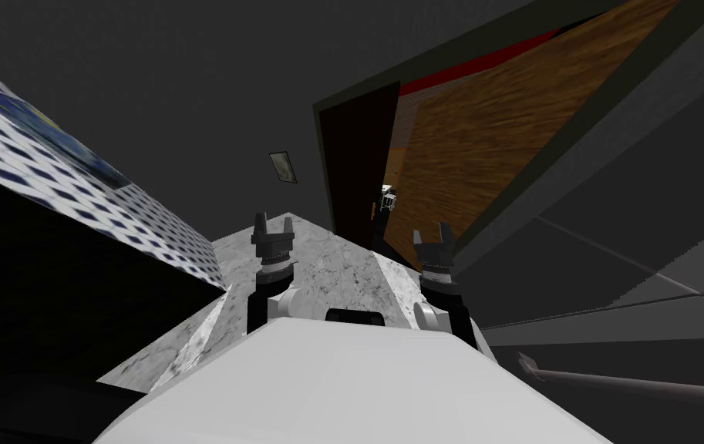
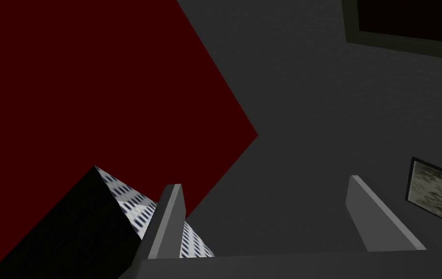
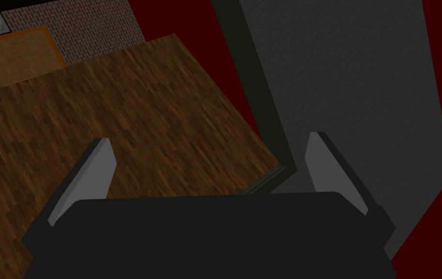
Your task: Push the door open
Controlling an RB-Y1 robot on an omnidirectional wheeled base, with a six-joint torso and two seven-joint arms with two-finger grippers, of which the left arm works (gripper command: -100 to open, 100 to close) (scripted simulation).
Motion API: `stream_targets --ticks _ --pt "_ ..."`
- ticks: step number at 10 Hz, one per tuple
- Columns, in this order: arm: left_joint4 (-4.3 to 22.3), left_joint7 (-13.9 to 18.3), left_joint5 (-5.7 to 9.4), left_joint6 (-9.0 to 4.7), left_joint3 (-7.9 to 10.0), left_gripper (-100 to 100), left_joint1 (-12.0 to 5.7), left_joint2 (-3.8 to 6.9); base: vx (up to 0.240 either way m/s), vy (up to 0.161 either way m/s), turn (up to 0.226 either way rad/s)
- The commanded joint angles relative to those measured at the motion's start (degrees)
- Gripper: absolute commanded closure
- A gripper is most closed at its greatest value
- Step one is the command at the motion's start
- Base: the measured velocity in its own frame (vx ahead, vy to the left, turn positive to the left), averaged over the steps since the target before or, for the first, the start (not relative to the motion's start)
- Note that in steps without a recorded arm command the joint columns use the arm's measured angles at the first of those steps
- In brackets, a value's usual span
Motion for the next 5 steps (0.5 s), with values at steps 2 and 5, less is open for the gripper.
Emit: stream_targets --ticks 2,5 --pt "3.4 2.4 1.21 -0.52 -0.09 -100 -1.23 0.75 0.068 0.044 -0.168" --pt "6.7 4.8 2.40 -1.03 -0.19 -100 -2.44 1.36 0.123 -0.022 -0.092"
